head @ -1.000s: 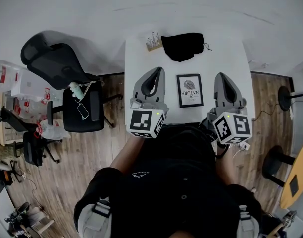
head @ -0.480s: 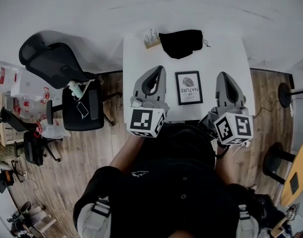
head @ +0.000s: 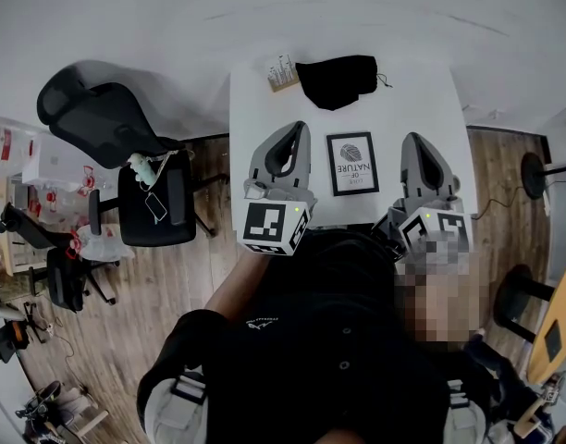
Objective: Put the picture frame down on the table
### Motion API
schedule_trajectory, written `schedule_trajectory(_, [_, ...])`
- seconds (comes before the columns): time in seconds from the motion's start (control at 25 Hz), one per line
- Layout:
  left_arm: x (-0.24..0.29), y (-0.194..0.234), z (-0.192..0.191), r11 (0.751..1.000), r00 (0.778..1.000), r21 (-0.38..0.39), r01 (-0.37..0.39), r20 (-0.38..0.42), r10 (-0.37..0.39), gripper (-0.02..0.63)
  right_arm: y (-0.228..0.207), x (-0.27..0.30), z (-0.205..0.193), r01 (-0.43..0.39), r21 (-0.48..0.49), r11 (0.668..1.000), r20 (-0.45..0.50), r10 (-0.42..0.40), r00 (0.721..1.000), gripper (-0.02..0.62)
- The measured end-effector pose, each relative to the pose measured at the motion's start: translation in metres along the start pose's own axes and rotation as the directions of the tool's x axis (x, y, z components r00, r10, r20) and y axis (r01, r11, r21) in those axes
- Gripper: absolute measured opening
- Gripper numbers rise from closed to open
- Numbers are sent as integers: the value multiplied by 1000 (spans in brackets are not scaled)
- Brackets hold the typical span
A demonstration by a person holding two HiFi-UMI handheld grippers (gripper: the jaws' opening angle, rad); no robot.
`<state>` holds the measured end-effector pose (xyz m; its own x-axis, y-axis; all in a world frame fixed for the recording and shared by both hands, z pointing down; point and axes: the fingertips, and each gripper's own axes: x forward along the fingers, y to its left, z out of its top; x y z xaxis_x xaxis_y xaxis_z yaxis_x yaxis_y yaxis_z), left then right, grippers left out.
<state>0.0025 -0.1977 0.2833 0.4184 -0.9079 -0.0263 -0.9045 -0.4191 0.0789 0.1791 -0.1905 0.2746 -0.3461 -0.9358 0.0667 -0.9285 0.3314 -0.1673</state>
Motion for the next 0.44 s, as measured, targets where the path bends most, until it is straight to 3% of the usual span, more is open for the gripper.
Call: schedule_trajectory(0.44, [0,-8,-1,1000,1000,4,13,-1,-13,6,-5,-6,-1,2,7,1000,-4,-2,1000,-2])
